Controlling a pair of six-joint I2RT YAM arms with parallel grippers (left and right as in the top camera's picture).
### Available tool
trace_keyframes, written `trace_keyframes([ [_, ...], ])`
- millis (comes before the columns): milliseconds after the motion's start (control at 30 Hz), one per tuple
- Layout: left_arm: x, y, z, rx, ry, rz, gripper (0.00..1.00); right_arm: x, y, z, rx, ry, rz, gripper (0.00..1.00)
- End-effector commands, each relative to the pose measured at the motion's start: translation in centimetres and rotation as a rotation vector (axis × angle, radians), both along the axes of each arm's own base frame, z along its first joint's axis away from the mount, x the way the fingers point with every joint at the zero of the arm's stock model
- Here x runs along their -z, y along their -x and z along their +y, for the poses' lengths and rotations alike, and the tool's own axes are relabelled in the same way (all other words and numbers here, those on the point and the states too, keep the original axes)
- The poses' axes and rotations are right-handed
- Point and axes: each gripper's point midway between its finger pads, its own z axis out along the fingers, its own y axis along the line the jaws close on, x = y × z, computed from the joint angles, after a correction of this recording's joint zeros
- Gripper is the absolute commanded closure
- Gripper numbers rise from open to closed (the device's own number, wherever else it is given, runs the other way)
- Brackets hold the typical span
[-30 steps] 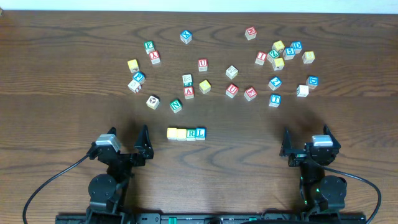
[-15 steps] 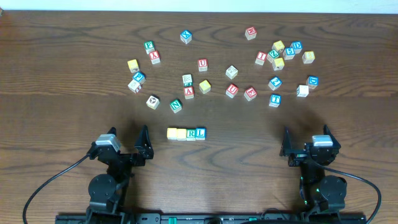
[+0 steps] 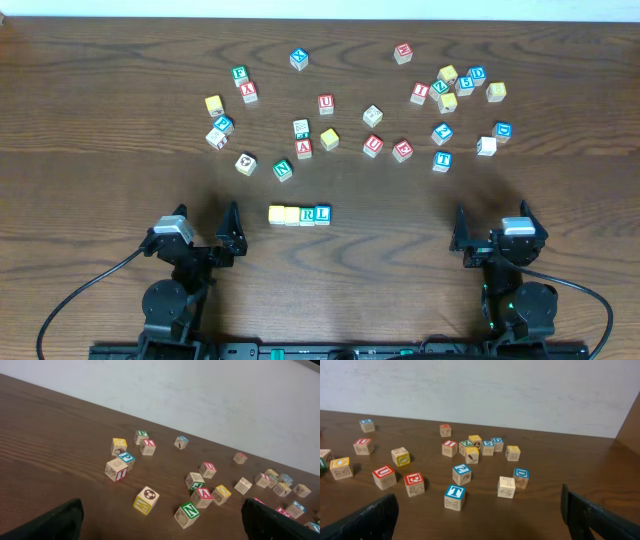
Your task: Spell out CORL
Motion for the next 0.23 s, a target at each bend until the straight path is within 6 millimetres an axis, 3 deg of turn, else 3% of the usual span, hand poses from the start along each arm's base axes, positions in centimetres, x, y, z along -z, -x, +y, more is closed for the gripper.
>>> trace_keyframes([
  [0, 1.63, 0.07, 0.30, -0.012, -0.025, 0.048, 0.01, 0.08, 0.02, -0.08, 0.001, 0.002, 0.002, 0.01],
  [200, 1.63, 0.07, 0.30, -0.012, -0.025, 0.048, 0.01, 0.08, 0.02, -0.09, 0.002, 0.002, 0.002, 0.01],
])
